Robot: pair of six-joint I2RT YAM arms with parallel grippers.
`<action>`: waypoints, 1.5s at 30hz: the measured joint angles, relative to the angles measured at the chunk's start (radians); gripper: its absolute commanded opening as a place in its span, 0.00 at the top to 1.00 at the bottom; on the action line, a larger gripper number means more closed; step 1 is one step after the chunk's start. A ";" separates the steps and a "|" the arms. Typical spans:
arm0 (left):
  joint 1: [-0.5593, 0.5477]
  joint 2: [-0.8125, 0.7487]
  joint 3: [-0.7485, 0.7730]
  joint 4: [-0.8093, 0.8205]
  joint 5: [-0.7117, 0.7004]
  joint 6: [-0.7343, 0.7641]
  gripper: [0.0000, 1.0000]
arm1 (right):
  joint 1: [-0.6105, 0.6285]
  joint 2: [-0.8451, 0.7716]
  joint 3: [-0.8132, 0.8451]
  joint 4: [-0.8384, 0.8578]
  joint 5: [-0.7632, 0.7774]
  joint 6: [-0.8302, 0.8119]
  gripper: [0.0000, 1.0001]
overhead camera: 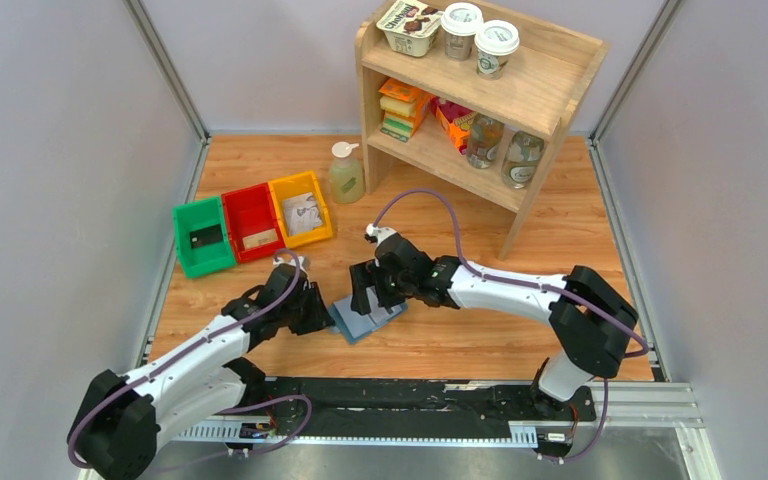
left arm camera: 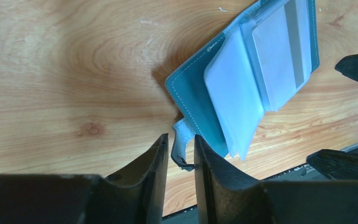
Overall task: Take the credit cards out of the card holder
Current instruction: Remove the credit card from the card holder.
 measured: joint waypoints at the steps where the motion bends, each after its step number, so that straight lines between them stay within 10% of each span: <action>1: 0.000 -0.014 0.000 -0.009 -0.006 0.000 0.63 | 0.000 -0.004 0.003 -0.001 0.002 -0.006 0.04; 15: 0.000 -0.121 0.218 -0.174 -0.076 -0.010 0.56 | -0.081 -0.055 -0.024 -0.024 0.051 -0.052 0.50; 45: 0.019 0.401 0.055 0.394 0.144 -0.177 0.79 | -0.132 0.035 -0.131 0.101 -0.100 -0.031 0.67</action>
